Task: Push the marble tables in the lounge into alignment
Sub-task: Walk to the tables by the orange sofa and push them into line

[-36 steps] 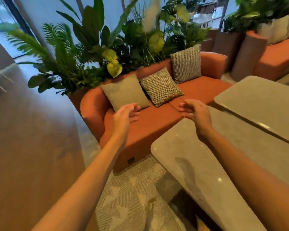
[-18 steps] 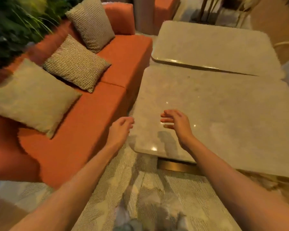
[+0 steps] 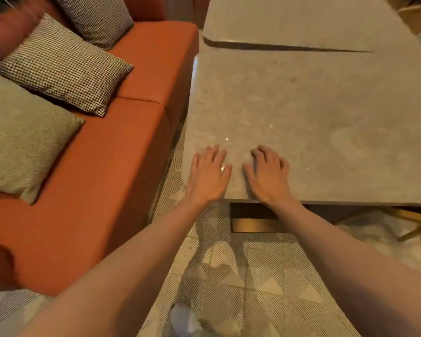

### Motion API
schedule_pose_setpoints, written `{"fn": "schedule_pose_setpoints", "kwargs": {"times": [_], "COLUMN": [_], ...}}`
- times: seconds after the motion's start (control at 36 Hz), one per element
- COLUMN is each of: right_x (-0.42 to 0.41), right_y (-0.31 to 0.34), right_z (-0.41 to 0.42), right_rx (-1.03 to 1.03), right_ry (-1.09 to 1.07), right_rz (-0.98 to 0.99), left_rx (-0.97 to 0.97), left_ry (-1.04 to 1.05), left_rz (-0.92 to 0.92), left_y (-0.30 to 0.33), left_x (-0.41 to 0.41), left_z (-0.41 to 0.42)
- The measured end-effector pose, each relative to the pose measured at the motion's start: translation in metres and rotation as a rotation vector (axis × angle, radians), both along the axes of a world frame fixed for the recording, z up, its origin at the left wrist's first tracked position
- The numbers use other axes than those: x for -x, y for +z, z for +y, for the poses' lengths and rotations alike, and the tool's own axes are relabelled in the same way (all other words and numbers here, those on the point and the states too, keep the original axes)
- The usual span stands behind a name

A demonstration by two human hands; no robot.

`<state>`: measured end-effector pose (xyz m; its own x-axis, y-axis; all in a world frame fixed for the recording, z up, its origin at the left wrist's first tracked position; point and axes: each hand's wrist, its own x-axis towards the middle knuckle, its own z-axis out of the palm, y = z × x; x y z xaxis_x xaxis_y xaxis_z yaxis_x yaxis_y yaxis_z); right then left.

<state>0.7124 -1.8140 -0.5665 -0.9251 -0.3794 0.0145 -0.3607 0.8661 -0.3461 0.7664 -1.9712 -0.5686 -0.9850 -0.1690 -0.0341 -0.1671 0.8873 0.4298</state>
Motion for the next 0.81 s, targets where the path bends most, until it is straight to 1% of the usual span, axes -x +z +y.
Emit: {"fn": "schedule_pose_setpoints", "kwargs": {"times": [0.06,0.11,0.17,0.25,0.36,0.47,0.67,0.81], "right_x": [-0.001,-0.003,-0.001,-0.002,-0.001,0.004,0.02,0.03], "right_y": [-0.017,-0.022,-0.029,-0.03,-0.026,-0.026,-0.028,-0.027], "right_z": [-0.001,-0.003,-0.003,-0.003,-0.003,-0.009,-0.031,-0.044], "right_rx": [-0.091,-0.125,-0.126,-0.154,-0.193,-0.188,-0.161,-0.169], "right_ry": [-0.017,-0.034,-0.054,-0.047,-0.043,-0.051,-0.091,-0.1], "right_rz": [0.148,0.259,0.307,0.312,0.296,0.296,0.321,0.317], "left_rx": [0.16,0.262,0.303,0.354,0.361,0.371,0.359,0.364], "left_ry": [0.05,0.09,0.093,0.071,0.048,0.044,0.026,0.006], "left_rz": [0.065,0.167,0.252,0.252,0.211,0.199,0.256,0.261], "left_y": [-0.02,-0.027,-0.036,-0.038,-0.031,-0.028,-0.03,-0.028], "left_x": [0.002,0.001,0.005,0.003,0.004,0.01,0.031,0.044], "left_z": [0.012,0.015,0.017,0.016,0.016,0.011,-0.011,-0.026]}}
